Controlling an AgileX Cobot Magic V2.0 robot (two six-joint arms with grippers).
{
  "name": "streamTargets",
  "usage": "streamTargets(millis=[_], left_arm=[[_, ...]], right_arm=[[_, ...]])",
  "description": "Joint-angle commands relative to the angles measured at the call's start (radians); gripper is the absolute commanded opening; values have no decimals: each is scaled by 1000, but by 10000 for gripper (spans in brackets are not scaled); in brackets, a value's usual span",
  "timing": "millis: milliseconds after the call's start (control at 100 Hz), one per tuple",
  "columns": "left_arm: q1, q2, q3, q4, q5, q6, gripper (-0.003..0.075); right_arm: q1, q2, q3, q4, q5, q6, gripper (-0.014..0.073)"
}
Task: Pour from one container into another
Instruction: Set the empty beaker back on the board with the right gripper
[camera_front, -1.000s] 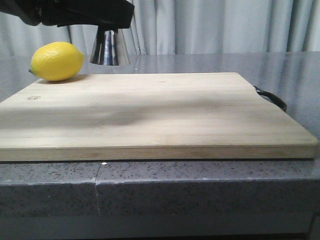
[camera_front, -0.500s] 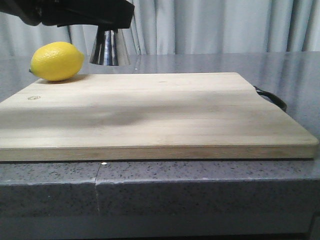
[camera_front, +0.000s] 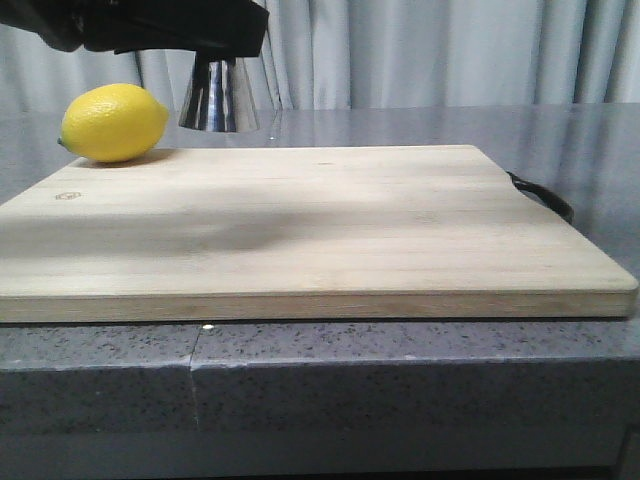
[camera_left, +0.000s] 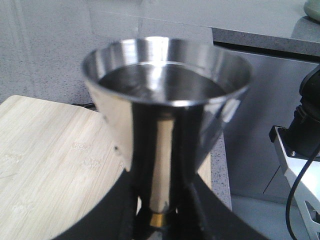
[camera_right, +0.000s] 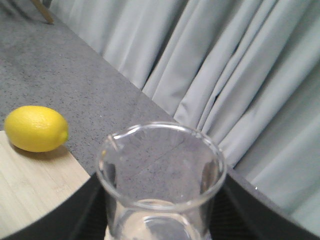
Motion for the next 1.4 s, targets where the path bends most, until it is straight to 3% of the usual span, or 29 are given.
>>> streamTargets(millis=[0, 190, 390, 630, 820, 1390], left_arm=[[-8, -40, -25, -78, 112, -5, -19], [-8, -40, -25, -76, 112, -5, -19], [-8, -40, -25, -76, 112, -5, -19], [-8, -40, -25, -76, 112, -5, -19], [-8, -40, -25, -76, 112, -5, -19], [-8, -40, -25, -76, 112, -5, -19]], right_arm=[[-84, 13, -25, 6, -126, 68, 276], [-217, 124, 15, 22, -384, 86, 276], [-297, 244, 22, 45, -533, 76, 276], [-368, 399, 22, 257, -737, -133, 276], [-370, 469, 22, 311, -796, -232, 276], [-372, 531, 22, 314, -829, -250, 276]])
